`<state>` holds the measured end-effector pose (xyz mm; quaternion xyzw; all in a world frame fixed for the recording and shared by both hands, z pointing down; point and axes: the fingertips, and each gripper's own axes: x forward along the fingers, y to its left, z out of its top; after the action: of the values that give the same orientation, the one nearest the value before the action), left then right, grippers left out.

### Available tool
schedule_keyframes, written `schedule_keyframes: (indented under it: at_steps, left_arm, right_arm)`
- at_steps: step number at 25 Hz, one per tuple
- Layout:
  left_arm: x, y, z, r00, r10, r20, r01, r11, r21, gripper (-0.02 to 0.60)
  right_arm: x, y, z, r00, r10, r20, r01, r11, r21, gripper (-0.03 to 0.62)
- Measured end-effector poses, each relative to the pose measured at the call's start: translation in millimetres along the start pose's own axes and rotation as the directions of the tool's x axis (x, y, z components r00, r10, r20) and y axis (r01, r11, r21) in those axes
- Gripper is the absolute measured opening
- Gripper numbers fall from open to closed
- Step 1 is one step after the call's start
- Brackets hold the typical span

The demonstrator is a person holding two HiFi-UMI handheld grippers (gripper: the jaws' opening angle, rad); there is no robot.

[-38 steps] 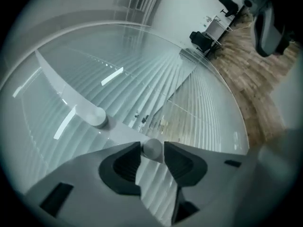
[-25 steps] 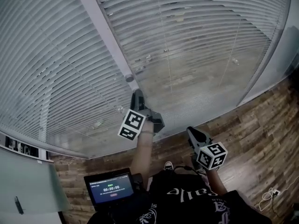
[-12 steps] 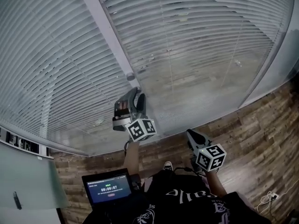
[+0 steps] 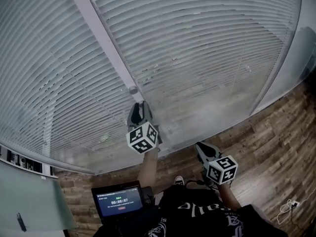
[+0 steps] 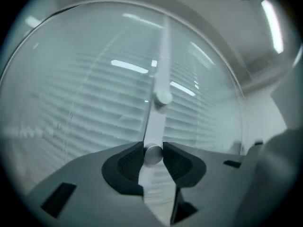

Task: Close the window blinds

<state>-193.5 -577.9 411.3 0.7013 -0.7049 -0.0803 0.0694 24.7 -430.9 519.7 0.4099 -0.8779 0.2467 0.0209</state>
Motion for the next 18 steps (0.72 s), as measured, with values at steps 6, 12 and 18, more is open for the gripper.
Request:
schedule_keyframes:
  at_steps: [6,12,18]
  left_arm:
    - [-1.4,9.0,-0.1,0.999,0.027,0.022,-0.016,0.916,-0.401,0.129]
    - [-16.1,-9.7,-8.4,0.996,-0.088,-0.025,0.082,0.981,-0.177,0.130]
    - [-75.9,-41.9,-44.7,0.970,-0.200,-0.139,0.219,0.966,0.140,0.048]
  right_arm:
    - [-9.0,-4.7,-1.4,1.000,-0.007,0.003,0.007,1.000,0.005,0.035]
    - [-18.7,-1.7,-2.3,1.000,0.014,0.006,-0.014,1.000,0.001,0.035]
    - [-40.2,11.7,-13.2,0.999,0.050,0.002,-0.050,0.999,-0.008,0.035]
